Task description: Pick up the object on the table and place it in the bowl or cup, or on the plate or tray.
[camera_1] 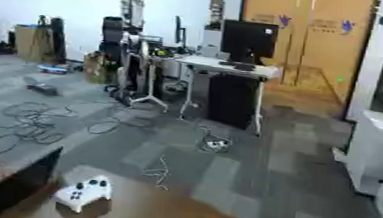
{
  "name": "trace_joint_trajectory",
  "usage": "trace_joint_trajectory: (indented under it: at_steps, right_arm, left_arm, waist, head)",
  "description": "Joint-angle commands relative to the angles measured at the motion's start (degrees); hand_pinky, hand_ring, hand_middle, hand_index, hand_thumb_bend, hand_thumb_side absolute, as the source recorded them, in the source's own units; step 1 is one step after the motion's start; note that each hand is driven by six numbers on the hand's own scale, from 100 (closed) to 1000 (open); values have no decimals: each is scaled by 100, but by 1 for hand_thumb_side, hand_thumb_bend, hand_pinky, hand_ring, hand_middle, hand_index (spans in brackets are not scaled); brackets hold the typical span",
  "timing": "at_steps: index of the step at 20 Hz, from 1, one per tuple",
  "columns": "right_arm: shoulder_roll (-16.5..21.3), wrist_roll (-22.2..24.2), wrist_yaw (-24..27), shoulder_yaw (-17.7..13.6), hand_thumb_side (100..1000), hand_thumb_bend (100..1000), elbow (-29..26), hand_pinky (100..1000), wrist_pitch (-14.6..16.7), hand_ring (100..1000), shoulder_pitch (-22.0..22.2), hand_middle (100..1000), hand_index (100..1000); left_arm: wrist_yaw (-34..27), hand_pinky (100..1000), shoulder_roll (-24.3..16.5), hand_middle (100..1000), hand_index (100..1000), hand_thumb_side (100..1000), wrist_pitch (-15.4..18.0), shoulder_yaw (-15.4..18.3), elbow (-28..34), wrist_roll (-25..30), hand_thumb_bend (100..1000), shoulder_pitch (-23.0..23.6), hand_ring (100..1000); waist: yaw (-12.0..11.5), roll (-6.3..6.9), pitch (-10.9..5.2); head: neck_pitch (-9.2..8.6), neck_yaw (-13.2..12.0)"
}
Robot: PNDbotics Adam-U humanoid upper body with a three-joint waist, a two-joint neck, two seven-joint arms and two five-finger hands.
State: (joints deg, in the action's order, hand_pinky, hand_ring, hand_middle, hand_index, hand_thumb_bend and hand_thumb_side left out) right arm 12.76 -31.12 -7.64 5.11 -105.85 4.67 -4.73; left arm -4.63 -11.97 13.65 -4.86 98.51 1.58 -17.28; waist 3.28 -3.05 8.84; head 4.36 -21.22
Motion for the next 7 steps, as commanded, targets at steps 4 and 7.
trace_joint_trajectory:
  at_steps: [4, 7]
  right_arm:
    - [87, -60, -76, -58, 617, 348, -46, 608, 9, 711, -76, 801, 919]
    - [98, -71, -92, -56, 615, 349, -53, 607, -3, 709, -92, 800, 918]
  left_arm:
    - [-67, 1000, 7, 823, 876, 938, 21, 48, 68, 11, 193, -64, 1000]
    - [-66, 1000, 5, 823, 876, 938, 19, 43, 74, 20, 191, -66, 1000]
  waist:
    - [7, 34, -120]
    - [4, 42, -114]
  head:
    - [-56, -67]
    - [-50, -66]
